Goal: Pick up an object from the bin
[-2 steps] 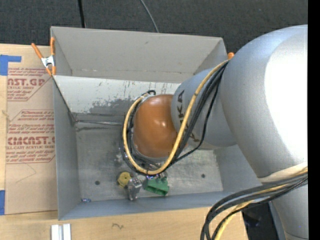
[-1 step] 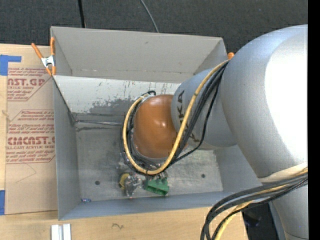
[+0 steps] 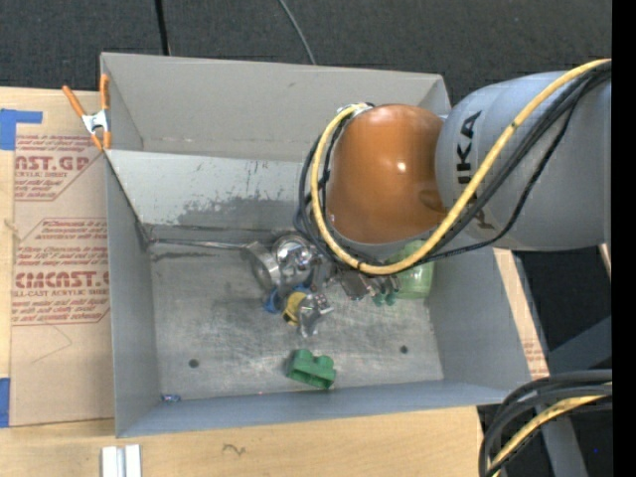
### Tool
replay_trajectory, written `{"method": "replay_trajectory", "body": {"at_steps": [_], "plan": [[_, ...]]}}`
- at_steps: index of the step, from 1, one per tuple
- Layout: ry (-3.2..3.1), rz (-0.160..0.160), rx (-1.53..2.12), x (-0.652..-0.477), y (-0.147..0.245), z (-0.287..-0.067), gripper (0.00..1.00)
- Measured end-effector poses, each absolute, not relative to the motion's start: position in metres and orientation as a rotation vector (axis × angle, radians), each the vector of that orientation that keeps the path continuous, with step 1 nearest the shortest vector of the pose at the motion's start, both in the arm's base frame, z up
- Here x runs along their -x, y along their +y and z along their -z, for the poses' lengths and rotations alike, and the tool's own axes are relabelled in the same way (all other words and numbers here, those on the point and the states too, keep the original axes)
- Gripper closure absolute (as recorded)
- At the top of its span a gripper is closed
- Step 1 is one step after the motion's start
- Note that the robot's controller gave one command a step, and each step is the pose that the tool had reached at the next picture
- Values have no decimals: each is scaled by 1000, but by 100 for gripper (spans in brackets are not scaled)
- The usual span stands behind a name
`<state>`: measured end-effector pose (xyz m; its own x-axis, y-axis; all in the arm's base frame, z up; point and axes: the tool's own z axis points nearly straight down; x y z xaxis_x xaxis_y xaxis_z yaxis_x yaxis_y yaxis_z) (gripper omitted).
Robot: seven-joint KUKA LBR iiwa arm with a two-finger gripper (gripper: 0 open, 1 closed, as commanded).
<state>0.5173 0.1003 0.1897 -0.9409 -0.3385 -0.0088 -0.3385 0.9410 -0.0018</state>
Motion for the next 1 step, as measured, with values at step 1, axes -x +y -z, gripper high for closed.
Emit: {"method": "replay_trajectory", "body": {"at_steps": [1], "plan": [[3004, 2, 905, -480, 37, -273, 100]]}}
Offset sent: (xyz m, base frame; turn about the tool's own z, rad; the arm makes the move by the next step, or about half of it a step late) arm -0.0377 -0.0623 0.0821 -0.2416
